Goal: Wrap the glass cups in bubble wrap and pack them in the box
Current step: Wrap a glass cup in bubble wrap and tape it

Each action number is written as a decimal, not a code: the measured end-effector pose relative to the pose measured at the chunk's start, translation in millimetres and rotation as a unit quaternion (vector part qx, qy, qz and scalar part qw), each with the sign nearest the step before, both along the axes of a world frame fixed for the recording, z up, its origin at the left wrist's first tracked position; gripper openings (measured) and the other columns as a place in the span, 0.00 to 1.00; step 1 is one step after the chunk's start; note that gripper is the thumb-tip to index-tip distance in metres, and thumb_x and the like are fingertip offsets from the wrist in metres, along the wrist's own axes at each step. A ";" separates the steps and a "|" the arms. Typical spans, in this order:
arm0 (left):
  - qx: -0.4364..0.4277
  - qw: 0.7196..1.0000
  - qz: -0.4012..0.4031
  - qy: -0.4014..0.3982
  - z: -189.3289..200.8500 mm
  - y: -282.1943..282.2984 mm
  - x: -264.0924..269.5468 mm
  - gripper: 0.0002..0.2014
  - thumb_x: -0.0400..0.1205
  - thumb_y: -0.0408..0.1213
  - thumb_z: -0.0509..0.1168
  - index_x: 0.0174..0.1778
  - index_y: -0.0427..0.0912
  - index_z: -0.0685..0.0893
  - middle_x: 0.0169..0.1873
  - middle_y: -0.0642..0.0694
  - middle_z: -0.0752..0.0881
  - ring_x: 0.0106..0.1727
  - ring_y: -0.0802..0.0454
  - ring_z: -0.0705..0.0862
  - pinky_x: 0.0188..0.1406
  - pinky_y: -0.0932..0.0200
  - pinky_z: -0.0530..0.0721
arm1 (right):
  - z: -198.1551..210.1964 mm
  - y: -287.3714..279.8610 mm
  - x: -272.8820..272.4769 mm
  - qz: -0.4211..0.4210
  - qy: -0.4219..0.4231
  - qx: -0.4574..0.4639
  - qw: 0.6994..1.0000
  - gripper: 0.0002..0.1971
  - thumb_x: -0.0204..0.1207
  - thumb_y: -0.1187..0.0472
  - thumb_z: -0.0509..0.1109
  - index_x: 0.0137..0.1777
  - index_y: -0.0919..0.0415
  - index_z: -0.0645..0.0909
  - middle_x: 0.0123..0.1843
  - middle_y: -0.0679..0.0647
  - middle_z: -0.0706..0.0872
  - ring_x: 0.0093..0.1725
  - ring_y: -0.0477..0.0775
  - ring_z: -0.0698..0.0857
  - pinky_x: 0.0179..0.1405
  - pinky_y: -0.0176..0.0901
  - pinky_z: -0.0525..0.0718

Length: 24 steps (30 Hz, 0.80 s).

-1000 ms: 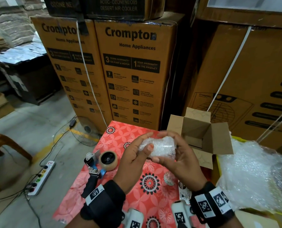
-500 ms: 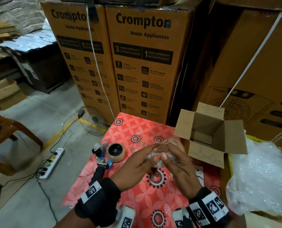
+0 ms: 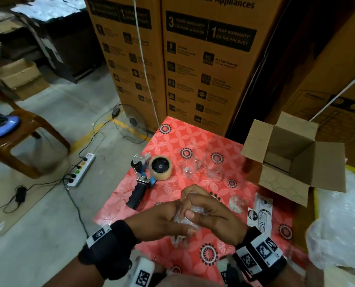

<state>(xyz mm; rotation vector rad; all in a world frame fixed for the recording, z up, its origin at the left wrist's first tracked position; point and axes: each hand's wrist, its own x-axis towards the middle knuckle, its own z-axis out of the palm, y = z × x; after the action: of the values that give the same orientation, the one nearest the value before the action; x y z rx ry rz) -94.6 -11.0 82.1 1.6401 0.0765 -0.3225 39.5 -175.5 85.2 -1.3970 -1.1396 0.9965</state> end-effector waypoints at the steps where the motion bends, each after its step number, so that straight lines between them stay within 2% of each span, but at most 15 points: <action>1: -0.007 1.000 0.007 0.010 -1.1 2.8 -2.6 0.24 0.87 0.33 0.74 0.79 0.46 0.78 0.69 0.51 0.85 0.73 0.55 0.83 0.73 0.54 0.82 | -1.2 3.0 -1.2 0.007 -0.002 -0.003 1.000 0.10 0.90 0.64 0.67 0.52 0.49 0.87 0.61 0.52 0.77 0.64 0.53 0.80 0.71 0.40 0.75; 2: -0.015 1.000 0.014 0.015 -1.1 5.1 -5.2 0.22 0.87 0.31 0.74 0.77 0.44 0.80 0.66 0.53 0.87 0.70 0.55 0.85 0.71 0.55 0.83 | -2.9 6.0 -2.1 0.014 -0.006 -0.005 1.000 0.10 0.90 0.64 0.67 0.52 0.50 0.87 0.61 0.52 0.77 0.64 0.52 0.80 0.70 0.41 0.75; 4: -0.027 0.999 0.035 0.023 -4.0 10.1 -11.5 0.19 0.88 0.30 0.73 0.74 0.44 0.81 0.63 0.53 0.88 0.66 0.54 0.87 0.68 0.55 0.84 | -4.1 13.7 -3.8 0.032 -0.037 -0.010 0.999 0.07 0.91 0.63 0.67 0.54 0.51 0.85 0.63 0.52 0.76 0.66 0.55 0.80 0.72 0.50 0.77; 6: -0.040 0.996 0.069 0.029 -9.7 13.7 -21.9 0.21 0.88 0.30 0.72 0.77 0.44 0.80 0.67 0.45 0.89 0.70 0.46 0.87 0.71 0.47 0.85 | -4.9 23.5 -5.4 0.061 -0.084 -0.018 0.994 0.05 0.92 0.60 0.67 0.59 0.50 0.84 0.65 0.51 0.74 0.70 0.57 0.77 0.76 0.58 0.75; 8: -0.063 0.991 0.111 0.042 -16.5 15.8 -36.7 0.23 0.89 0.31 0.72 0.80 0.44 0.79 0.72 0.41 0.88 0.73 0.43 0.86 0.75 0.43 0.84 | -3.9 36.9 -8.3 0.084 -0.130 -0.029 0.987 0.09 0.92 0.55 0.66 0.69 0.49 0.82 0.72 0.47 0.70 0.78 0.55 0.70 0.80 0.55 0.72; 10: -0.086 0.982 0.161 0.047 -20.6 17.7 -53.7 0.21 0.90 0.30 0.70 0.80 0.42 0.78 0.69 0.42 0.89 0.70 0.46 0.88 0.71 0.47 0.86 | -2.5 53.2 -14.0 0.082 -0.115 -0.037 0.989 0.17 0.92 0.46 0.63 0.78 0.41 0.76 0.79 0.42 0.66 0.85 0.48 0.63 0.81 0.51 0.71; 12: -0.065 0.972 0.220 0.042 -21.7 24.0 -71.6 0.13 0.90 0.28 0.67 0.71 0.40 0.80 0.55 0.51 0.93 0.57 0.55 0.90 0.59 0.59 0.86 | -8.7 72.1 -17.4 0.000 -0.033 -0.016 0.999 0.22 0.87 0.41 0.59 0.80 0.40 0.74 0.81 0.42 0.68 0.84 0.47 0.68 0.77 0.51 0.79; 14: -0.042 0.956 0.286 0.040 -16.5 34.8 -87.4 0.13 0.89 0.29 0.69 0.68 0.40 0.79 0.47 0.55 0.92 0.50 0.57 0.89 0.52 0.63 0.84 | -34.4 90.2 -15.7 -0.119 0.090 -0.027 0.988 0.18 0.87 0.40 0.62 0.72 0.44 0.79 0.75 0.46 0.79 0.75 0.50 0.80 0.65 0.54 0.89; 16: -0.021 0.943 0.330 0.031 -5.6 45.1 -100.7 0.19 0.86 0.30 0.71 0.72 0.39 0.77 0.50 0.58 0.92 0.51 0.58 0.89 0.52 0.66 0.84 | -74.3 109.1 -11.6 -0.209 0.215 -0.126 0.946 0.08 0.88 0.49 0.69 0.60 0.50 0.82 0.64 0.55 0.87 0.58 0.54 0.88 0.51 0.50 0.91; 18: 0.001 0.939 0.344 0.024 9.6 52.1 -110.8 0.27 0.83 0.34 0.73 0.78 0.46 0.75 0.56 0.64 0.91 0.56 0.64 0.89 0.54 0.69 0.83 | -118.0 127.2 -10.5 -0.219 0.363 -0.233 0.875 0.07 0.83 0.56 0.76 0.51 0.57 0.80 0.47 0.62 0.85 0.35 0.52 0.86 0.36 0.42 0.85; 20: 0.019 0.937 0.348 0.021 21.7 58.8 -120.4 0.29 0.81 0.38 0.73 0.78 0.53 0.74 0.58 0.69 0.90 0.58 0.68 0.88 0.54 0.71 0.83 | -153.1 149.1 -16.1 -0.187 0.454 -0.282 0.824 0.18 0.68 0.55 0.87 0.45 0.57 0.79 0.30 0.53 0.77 0.20 0.46 0.73 0.22 0.37 0.73; 21: 0.026 0.937 0.349 0.022 25.9 62.5 -124.7 0.28 0.81 0.40 0.73 0.77 0.55 0.73 0.58 0.70 0.89 0.58 0.69 0.88 0.53 0.72 0.83 | -162.7 161.0 -20.6 -0.186 0.453 -0.295 0.820 0.20 0.64 0.54 0.88 0.45 0.58 0.80 0.26 0.50 0.73 0.18 0.44 0.69 0.18 0.36 0.68; 22: 0.035 0.935 0.351 0.025 28.8 66.7 -129.5 0.28 0.82 0.41 0.73 0.77 0.56 0.73 0.58 0.71 0.89 0.57 0.70 0.88 0.52 0.72 0.82 | -168.7 172.8 -26.6 -0.197 0.442 -0.304 0.821 0.20 0.66 0.54 0.86 0.51 0.61 0.84 0.26 0.49 0.73 0.18 0.44 0.68 0.16 0.36 0.68; 23: 0.046 0.934 0.353 0.028 30.0 70.6 -134.5 0.27 0.83 0.41 0.73 0.77 0.56 0.73 0.56 0.72 0.88 0.56 0.70 0.87 0.52 0.73 0.82 | -175.5 182.9 -31.6 -0.215 0.435 -0.309 0.818 0.22 0.71 0.56 0.83 0.61 0.66 0.85 0.28 0.51 0.77 0.19 0.45 0.71 0.17 0.36 0.70; 24: 0.056 0.933 0.355 0.032 31.0 73.9 -139.5 0.26 0.84 0.42 0.73 0.77 0.55 0.74 0.54 0.72 0.88 0.54 0.69 0.87 0.51 0.73 0.81 | -175.8 191.8 -37.5 -0.239 0.436 -0.310 0.811 0.24 0.76 0.57 0.81 0.69 0.69 0.84 0.34 0.54 0.83 0.24 0.48 0.79 0.21 0.38 0.77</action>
<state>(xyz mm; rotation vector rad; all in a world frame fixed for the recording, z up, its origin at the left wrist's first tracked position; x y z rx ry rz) -234.2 62.9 113.0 1.5991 0.7300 0.1908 2.0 16.3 -90.6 -1.3383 0.2544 1.4574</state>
